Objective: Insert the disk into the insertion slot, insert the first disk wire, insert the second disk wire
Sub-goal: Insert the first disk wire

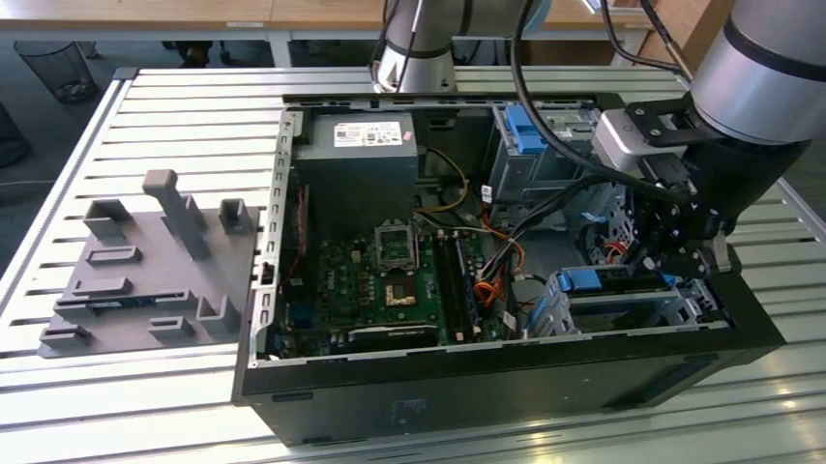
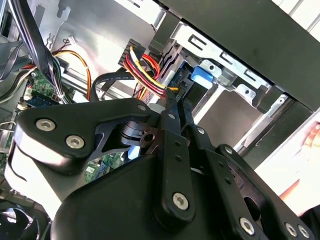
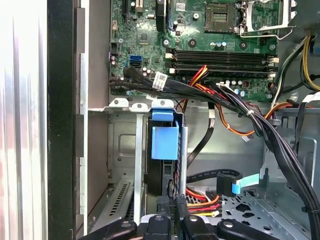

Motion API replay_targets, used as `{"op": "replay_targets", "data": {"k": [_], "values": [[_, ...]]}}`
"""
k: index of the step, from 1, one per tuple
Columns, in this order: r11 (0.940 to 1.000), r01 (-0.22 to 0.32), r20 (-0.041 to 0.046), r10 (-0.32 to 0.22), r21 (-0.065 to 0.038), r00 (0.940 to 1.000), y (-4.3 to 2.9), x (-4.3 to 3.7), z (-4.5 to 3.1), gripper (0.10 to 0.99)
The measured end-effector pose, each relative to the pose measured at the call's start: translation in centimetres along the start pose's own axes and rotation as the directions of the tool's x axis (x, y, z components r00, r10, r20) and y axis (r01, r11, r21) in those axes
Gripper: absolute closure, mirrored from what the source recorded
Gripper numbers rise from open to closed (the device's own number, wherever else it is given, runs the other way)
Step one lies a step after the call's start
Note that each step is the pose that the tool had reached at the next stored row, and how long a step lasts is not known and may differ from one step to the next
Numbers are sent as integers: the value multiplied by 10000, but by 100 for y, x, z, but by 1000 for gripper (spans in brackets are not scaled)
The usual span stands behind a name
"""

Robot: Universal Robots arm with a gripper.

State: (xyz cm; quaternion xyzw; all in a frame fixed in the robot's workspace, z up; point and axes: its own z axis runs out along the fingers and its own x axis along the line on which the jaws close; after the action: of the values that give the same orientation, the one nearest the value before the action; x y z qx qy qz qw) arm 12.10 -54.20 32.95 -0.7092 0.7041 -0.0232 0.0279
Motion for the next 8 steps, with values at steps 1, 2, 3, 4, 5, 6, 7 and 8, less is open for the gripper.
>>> {"op": "replay_targets", "data": {"k": [1,2,3,4,5,6,7,8], "values": [[10000,0,2,0,-1,10000,0,0,6,918],[10000,0,1,0,-3,10000,1,0,12,918],[10000,-1,0,1,-7,10000,1,0,17,918],[10000,0,-1,0,-15,10000,2,0,21,918],[10000,0,-3,0,-15,10000,2,0,22,918],[10000,0,-3,0,-16,10000,2,0,22,918],[10000,0,-3,0,-17,10000,1,1,25,918],[10000,-1,-3,1,-17,10000,1,1,27,918]]}}
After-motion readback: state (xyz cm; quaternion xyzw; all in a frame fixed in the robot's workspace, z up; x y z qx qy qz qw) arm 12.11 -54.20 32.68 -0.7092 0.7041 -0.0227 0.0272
